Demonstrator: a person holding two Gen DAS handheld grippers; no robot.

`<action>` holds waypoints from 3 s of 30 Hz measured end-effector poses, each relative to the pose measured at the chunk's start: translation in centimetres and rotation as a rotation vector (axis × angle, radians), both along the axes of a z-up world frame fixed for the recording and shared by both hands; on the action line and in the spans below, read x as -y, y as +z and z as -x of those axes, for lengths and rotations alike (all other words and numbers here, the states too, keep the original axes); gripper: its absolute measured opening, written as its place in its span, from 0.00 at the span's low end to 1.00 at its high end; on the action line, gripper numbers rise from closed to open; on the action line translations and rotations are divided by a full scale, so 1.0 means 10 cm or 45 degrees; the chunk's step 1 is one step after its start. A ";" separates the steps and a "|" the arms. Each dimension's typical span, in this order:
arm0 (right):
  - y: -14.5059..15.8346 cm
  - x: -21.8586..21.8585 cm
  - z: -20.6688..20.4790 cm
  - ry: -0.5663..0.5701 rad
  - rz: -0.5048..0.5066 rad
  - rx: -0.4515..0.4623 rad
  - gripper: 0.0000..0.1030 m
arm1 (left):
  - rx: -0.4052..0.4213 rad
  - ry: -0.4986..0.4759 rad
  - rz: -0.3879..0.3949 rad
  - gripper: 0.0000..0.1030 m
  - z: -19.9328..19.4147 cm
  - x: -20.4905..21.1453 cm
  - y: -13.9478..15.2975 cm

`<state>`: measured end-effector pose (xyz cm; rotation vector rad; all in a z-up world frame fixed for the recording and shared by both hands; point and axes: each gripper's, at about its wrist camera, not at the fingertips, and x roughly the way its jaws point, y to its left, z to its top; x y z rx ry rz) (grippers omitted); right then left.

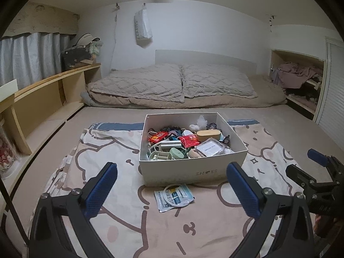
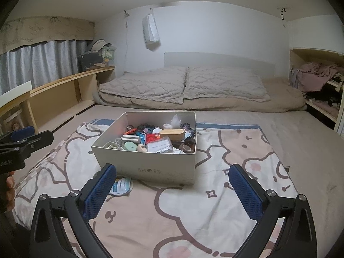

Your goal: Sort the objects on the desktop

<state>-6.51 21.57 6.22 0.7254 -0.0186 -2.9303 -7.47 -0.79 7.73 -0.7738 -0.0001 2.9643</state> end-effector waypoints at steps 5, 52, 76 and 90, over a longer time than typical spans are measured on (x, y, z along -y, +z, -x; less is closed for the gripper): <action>-0.01 0.00 0.00 -0.001 -0.001 0.001 1.00 | 0.007 0.010 0.002 1.00 0.01 0.02 -0.02; -0.98 0.32 0.55 0.037 0.047 0.378 1.00 | 0.365 0.160 0.028 1.00 0.48 0.54 -1.35; -1.54 1.16 1.48 -0.004 0.064 0.548 1.00 | 0.593 0.185 0.030 1.00 0.79 0.72 -2.07; -1.85 1.26 1.75 -0.043 0.030 0.620 1.00 | 0.612 0.148 0.058 1.00 0.76 0.71 -2.20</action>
